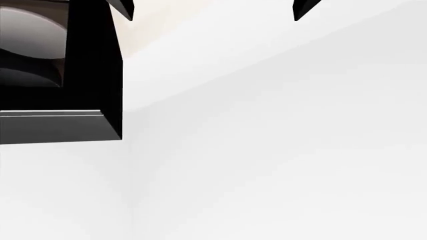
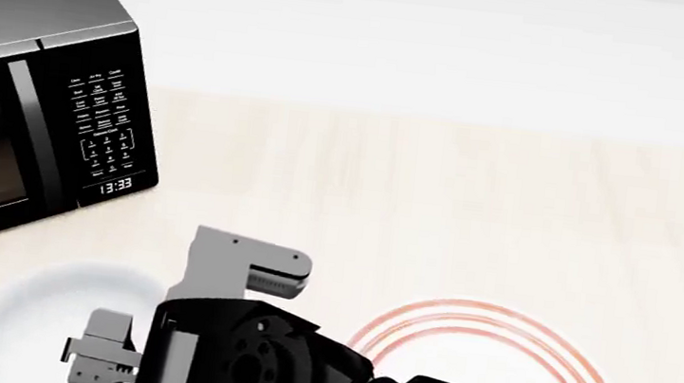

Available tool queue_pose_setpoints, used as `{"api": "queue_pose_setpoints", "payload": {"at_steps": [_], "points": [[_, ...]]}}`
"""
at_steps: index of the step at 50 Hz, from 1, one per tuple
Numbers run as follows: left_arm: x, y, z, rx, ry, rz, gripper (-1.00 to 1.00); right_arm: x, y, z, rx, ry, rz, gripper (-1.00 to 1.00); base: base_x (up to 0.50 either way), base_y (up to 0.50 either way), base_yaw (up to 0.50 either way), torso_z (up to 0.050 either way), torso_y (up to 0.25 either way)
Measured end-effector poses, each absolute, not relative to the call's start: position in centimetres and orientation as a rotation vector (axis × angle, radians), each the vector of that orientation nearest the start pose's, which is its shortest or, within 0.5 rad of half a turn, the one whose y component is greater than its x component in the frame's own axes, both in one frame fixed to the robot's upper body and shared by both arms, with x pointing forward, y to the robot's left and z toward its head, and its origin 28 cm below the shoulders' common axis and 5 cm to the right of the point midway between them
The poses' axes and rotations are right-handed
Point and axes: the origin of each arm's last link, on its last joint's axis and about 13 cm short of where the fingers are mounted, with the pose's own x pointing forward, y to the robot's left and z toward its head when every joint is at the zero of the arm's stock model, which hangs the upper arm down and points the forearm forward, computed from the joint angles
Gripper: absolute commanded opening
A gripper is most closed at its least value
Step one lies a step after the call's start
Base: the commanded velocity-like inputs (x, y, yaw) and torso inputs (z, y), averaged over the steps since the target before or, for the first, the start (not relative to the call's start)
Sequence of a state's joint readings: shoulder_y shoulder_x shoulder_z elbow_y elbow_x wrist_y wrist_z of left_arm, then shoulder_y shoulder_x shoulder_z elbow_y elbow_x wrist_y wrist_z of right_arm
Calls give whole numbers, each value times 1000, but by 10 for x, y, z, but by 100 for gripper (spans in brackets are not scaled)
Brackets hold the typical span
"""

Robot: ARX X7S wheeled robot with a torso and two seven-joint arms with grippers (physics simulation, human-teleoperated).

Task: Put the white bowl to the right of the plate.

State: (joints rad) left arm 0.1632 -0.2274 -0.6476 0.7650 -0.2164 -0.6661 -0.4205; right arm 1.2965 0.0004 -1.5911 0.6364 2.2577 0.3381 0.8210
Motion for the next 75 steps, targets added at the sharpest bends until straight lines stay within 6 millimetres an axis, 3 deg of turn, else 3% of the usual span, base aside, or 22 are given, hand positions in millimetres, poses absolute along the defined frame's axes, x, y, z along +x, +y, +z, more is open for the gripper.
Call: {"api": "queue_pose_setpoints", "payload": {"at_steps": [28, 29, 49, 75], "points": [[128, 337, 129, 128, -77, 896, 100, 310, 70, 141, 157, 1022, 202, 100, 0, 0, 0, 0, 0], [128, 337, 129, 128, -77, 896, 100, 310, 70, 140, 155, 1023, 202, -100, 0, 0, 0, 0, 0], [128, 337, 129, 128, -78, 899, 100, 307, 72, 148, 128, 1011, 205, -100, 0, 0, 0, 0, 0], [129, 337, 129, 131, -75, 902, 100, 296, 25, 227, 173, 924, 159, -100, 0, 0, 0, 0, 0]]}}
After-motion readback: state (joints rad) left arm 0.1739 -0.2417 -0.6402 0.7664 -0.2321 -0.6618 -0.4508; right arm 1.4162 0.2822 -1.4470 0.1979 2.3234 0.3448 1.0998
